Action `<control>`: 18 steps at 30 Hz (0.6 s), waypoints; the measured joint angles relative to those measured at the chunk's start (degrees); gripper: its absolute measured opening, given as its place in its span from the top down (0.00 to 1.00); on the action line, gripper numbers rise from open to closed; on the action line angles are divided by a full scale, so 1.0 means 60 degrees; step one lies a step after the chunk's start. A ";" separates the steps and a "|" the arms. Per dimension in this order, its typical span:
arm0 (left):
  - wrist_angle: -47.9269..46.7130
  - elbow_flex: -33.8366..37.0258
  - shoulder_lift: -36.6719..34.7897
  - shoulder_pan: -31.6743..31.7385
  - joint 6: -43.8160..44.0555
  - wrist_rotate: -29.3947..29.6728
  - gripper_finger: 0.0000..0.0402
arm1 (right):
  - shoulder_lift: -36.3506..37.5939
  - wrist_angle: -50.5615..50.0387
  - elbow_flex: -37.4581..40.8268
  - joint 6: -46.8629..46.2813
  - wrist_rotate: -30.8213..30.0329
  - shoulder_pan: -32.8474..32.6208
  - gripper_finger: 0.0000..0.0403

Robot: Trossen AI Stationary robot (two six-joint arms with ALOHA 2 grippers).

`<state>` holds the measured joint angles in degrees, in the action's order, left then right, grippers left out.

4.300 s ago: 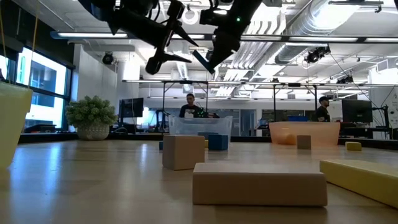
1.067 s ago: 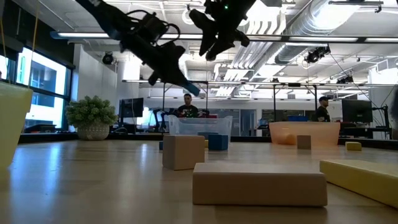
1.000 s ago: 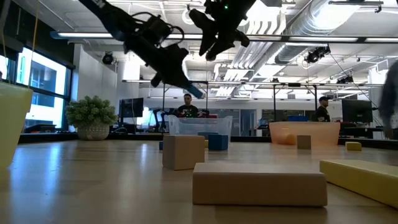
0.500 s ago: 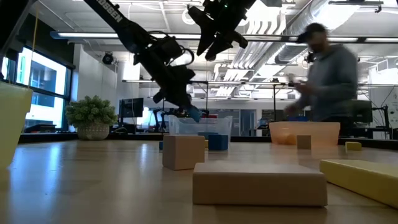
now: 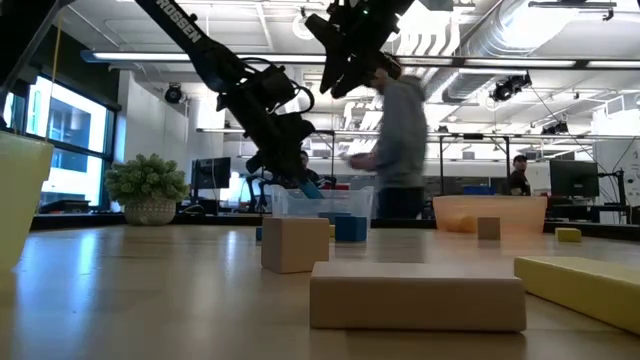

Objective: Sort & place blocks by color
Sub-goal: Put the blue block into the transparent bin, then put the yellow block into the orange bin

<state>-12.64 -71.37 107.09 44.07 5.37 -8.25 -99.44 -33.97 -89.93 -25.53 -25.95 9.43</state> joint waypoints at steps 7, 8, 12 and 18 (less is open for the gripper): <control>0.0000 0.0000 0.0000 0.0000 -0.0177 0.0018 0.74 | -0.0004 -0.0600 0.0000 -0.0176 0.0665 -0.0013 0.68; 0.0000 0.0000 0.0000 0.0000 -0.0177 0.0018 0.74 | -0.0004 -0.0698 0.0000 -0.0287 0.0739 -0.0015 0.68; 0.0000 0.0000 -0.0017 0.0000 -0.0155 0.0018 0.73 | -0.0004 -0.1266 0.0000 -0.0765 0.1144 -0.0018 0.68; -0.0353 -0.0509 -0.0351 0.0025 -0.0175 -0.0380 0.73 | -0.0004 -0.2655 0.0000 -0.1347 0.1818 -0.0017 0.68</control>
<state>-14.76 -74.43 104.98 44.23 4.32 -10.53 -99.46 -49.90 -89.93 -33.61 -15.04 9.33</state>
